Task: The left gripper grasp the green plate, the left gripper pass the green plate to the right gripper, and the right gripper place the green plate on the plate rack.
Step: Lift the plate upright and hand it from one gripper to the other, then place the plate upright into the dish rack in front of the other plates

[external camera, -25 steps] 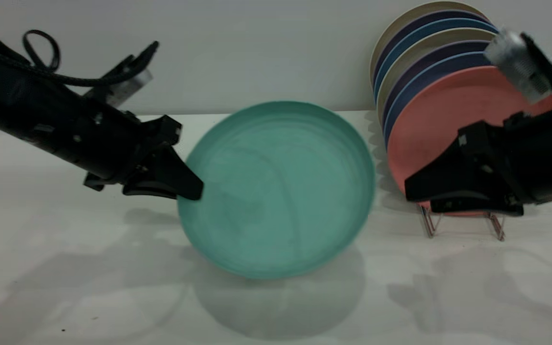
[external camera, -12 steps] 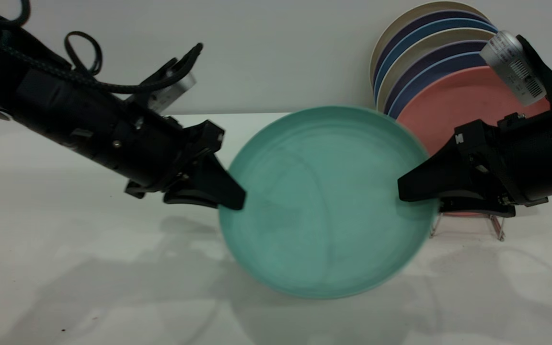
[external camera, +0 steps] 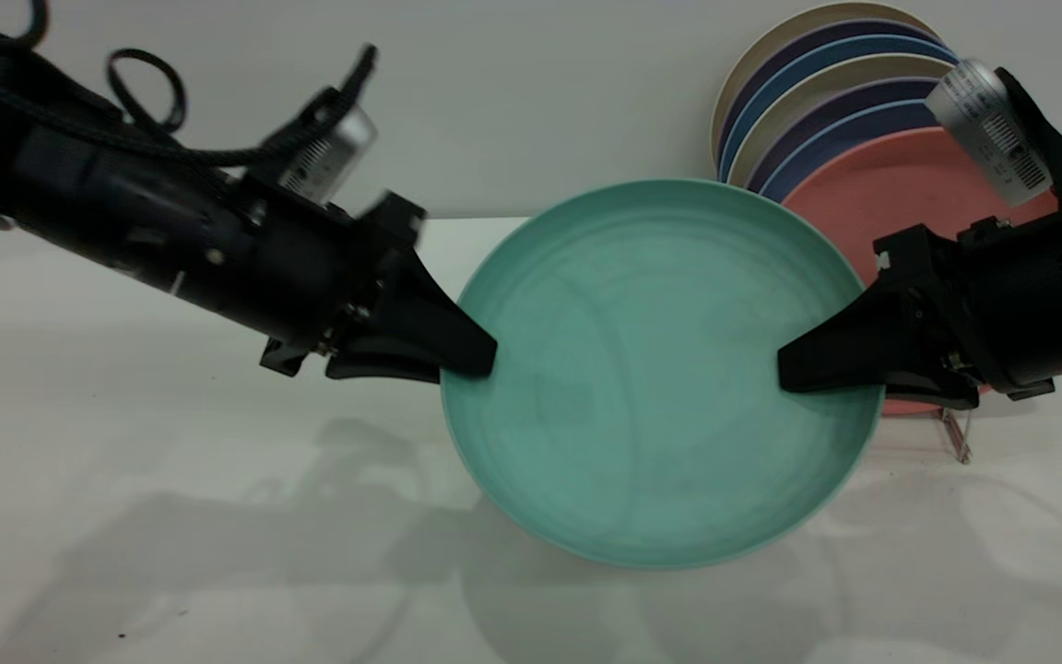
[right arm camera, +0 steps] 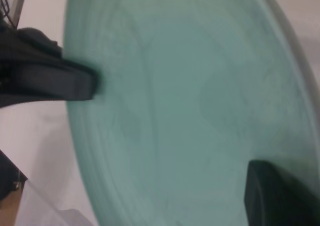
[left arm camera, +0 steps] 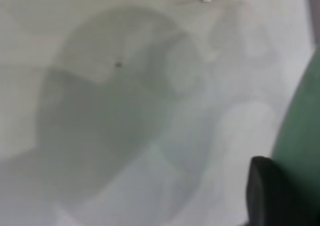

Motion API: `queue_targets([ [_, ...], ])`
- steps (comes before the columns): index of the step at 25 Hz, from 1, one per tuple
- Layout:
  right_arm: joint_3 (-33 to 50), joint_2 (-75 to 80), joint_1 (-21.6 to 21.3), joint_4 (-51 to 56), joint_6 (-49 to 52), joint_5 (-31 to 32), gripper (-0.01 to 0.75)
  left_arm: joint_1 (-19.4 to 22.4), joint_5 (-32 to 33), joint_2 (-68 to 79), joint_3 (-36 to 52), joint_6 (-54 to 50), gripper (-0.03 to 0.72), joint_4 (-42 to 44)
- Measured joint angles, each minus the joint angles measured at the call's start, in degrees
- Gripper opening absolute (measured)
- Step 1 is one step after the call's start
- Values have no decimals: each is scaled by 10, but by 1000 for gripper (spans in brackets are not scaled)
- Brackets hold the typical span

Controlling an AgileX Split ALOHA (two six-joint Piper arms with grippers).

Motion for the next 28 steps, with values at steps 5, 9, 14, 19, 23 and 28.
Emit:
queue_targets([
  [5,0,0,-5,-1,-57,-18,65,70,104,-1,0,0,551,14],
  [9,0,-3,-35,-13,-119,-14,65,147,152,-3,0,-13,710,52],
  [14,-16,-67,-61,-163,-206,-31,65,237,136,-3,-23,-91,664,187],
  [19,-83,-146,-61,-370,-157,-73,65,255,112,-3,-84,-232,538,378],
  [23,-158,-160,-61,-516,-82,-97,65,255,114,-3,-132,-316,505,474],
  [28,-231,-160,-61,-674,1,-97,65,255,119,-3,-144,-337,498,502],
])
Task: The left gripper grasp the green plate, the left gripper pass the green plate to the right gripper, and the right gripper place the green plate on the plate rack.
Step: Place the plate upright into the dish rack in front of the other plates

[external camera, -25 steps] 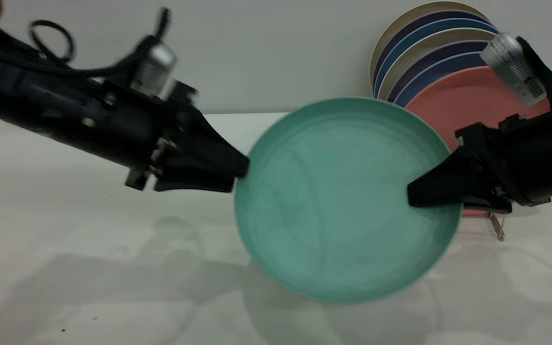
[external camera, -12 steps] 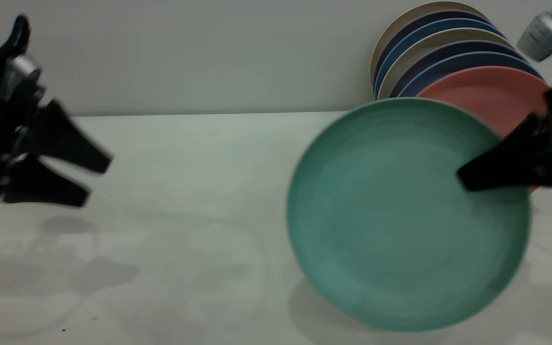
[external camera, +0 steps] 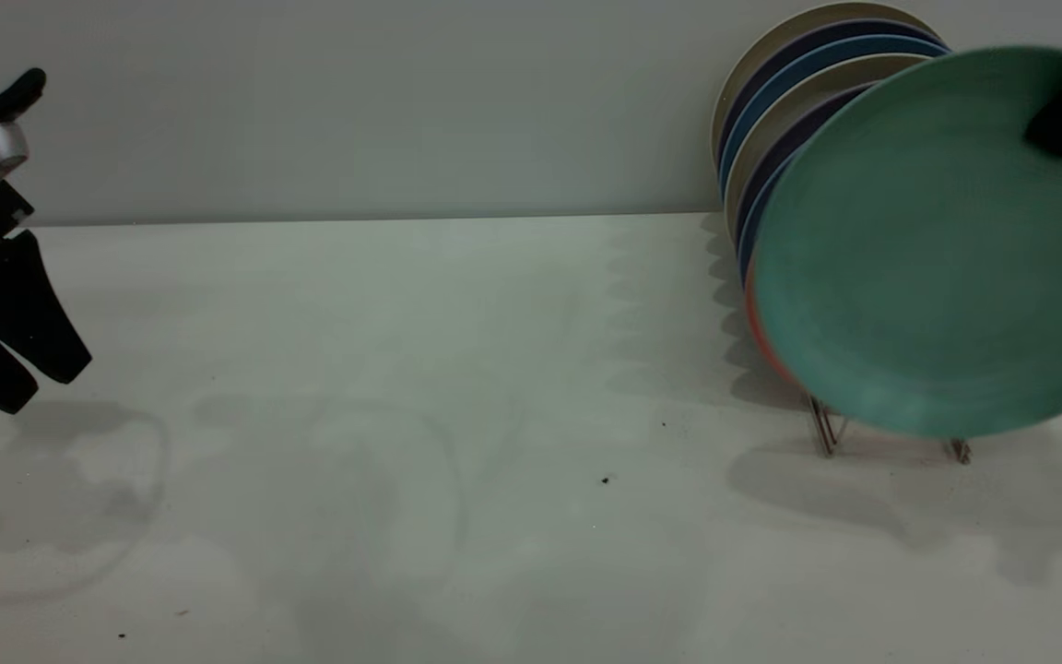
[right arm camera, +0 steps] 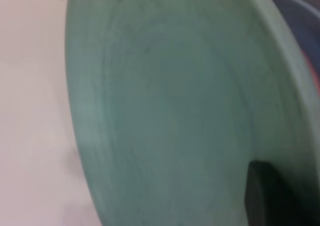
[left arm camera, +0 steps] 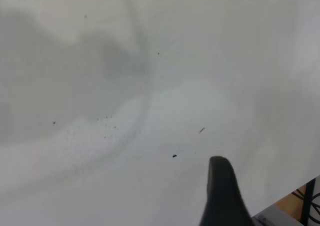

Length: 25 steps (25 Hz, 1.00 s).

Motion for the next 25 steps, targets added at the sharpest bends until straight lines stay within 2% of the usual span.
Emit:
queue_targets([
  [5,-56,0,0,-80,48,10,65,0,-7,0,0,0,498,2],
  [14,-67,9,0,-85,28,-42,65,0,-24,0,0,0,498,2],
  [25,-67,28,0,-84,26,-49,65,0,-29,0,0,-1,498,2],
])
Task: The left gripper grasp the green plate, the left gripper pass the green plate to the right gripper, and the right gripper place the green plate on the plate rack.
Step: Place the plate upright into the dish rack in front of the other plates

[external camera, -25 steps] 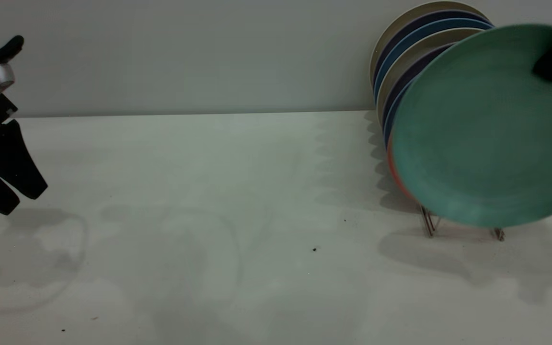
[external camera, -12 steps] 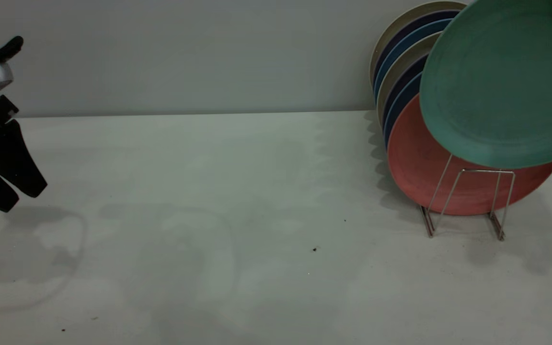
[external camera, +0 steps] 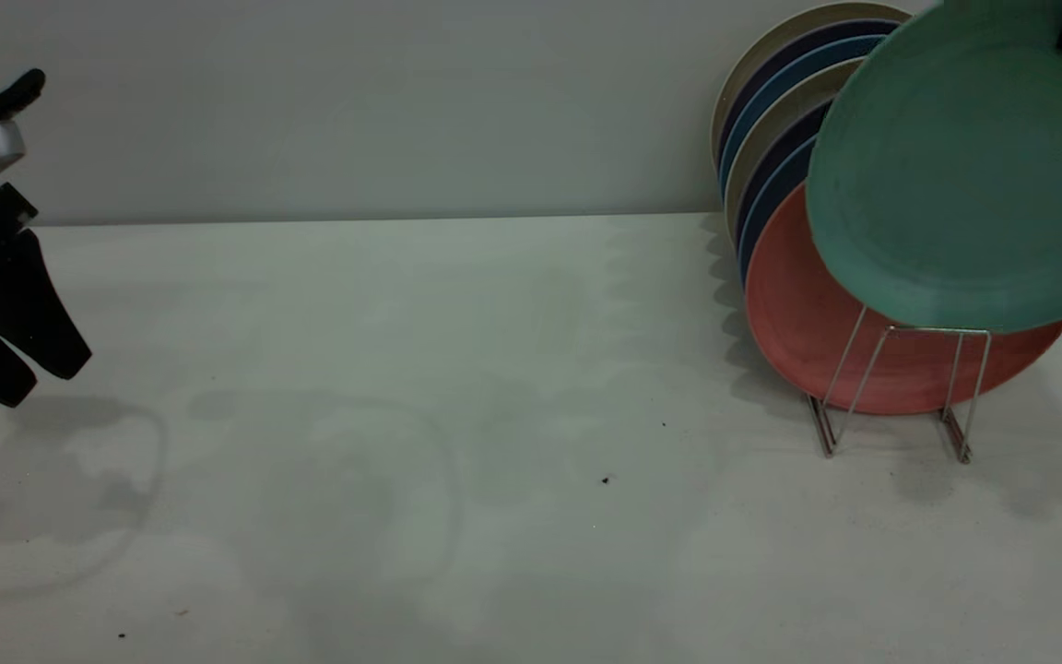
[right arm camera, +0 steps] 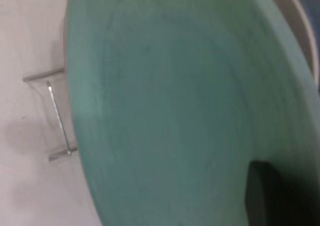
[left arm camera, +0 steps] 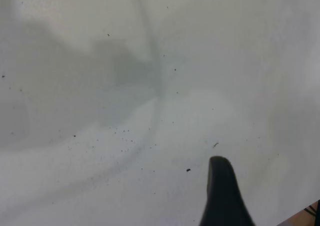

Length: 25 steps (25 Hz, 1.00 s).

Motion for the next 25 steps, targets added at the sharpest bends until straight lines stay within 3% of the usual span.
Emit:
queue_targets([
  [11,-1,54,26,2,-13,-15,68,0,-3,0,0,-5,498,0],
  [16,-3,79,26,5,-15,-14,108,0,-3,0,0,-6,498,0],
  [19,-3,81,26,18,-15,-1,204,0,-3,0,0,-6,498,-1],
  [25,-3,81,26,47,4,55,502,0,-14,0,-1,-9,498,1],
])
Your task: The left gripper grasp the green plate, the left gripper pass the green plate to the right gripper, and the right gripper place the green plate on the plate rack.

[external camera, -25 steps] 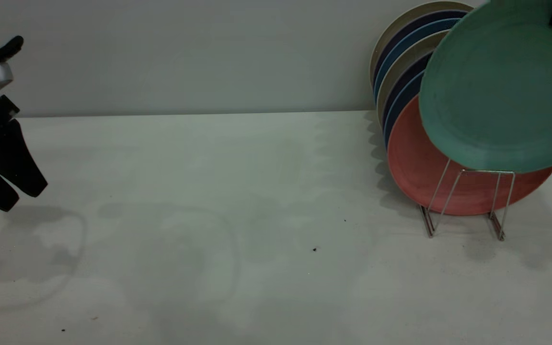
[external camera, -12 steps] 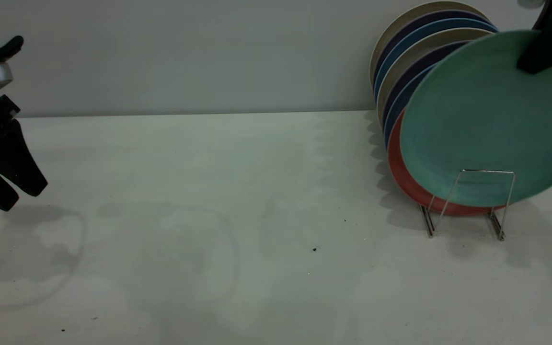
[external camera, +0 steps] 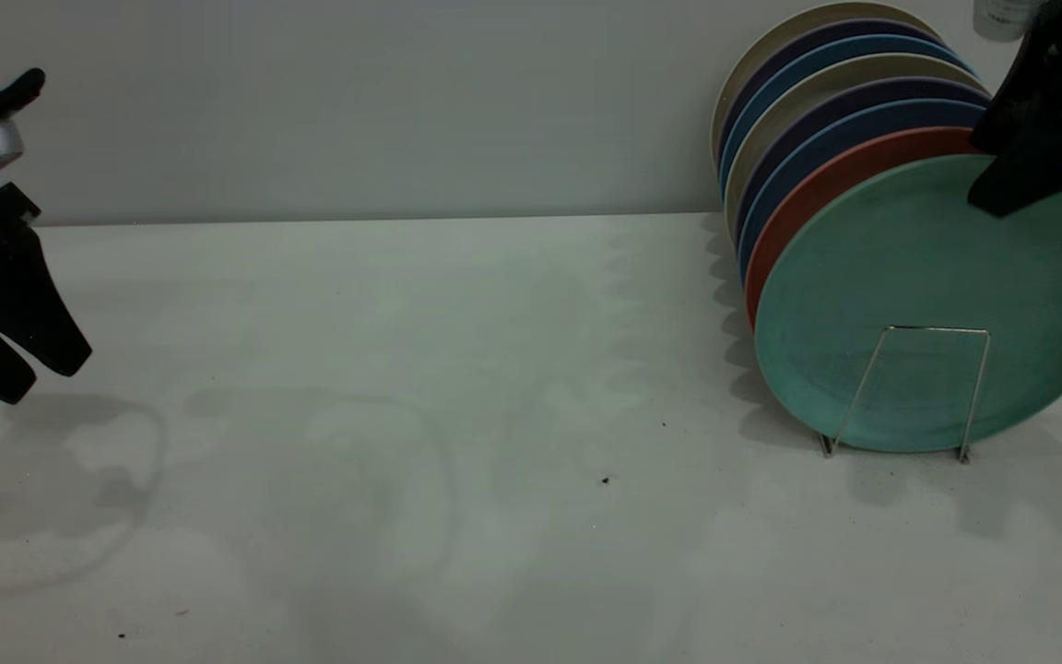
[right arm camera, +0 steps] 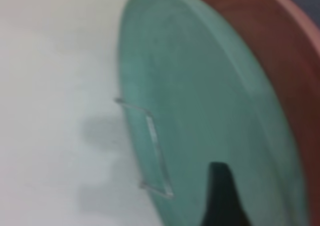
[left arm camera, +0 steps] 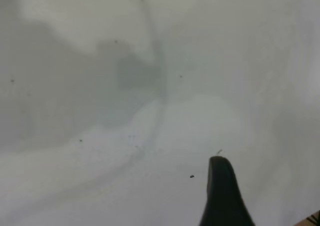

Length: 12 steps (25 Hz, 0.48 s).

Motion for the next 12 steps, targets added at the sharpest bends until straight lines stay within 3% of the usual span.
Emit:
queue_targets([
  [2,0,-11,0,2,43,23,590,0,1,0,-10,-7,498,16],
  [5,0,-49,0,-1,148,52,650,0,21,0,-45,-43,498,73],
  [8,0,-104,0,-18,328,72,642,0,56,-11,-79,-82,498,128],
  [12,0,-166,-4,-95,686,153,578,-1,75,-71,-89,-120,498,165],
])
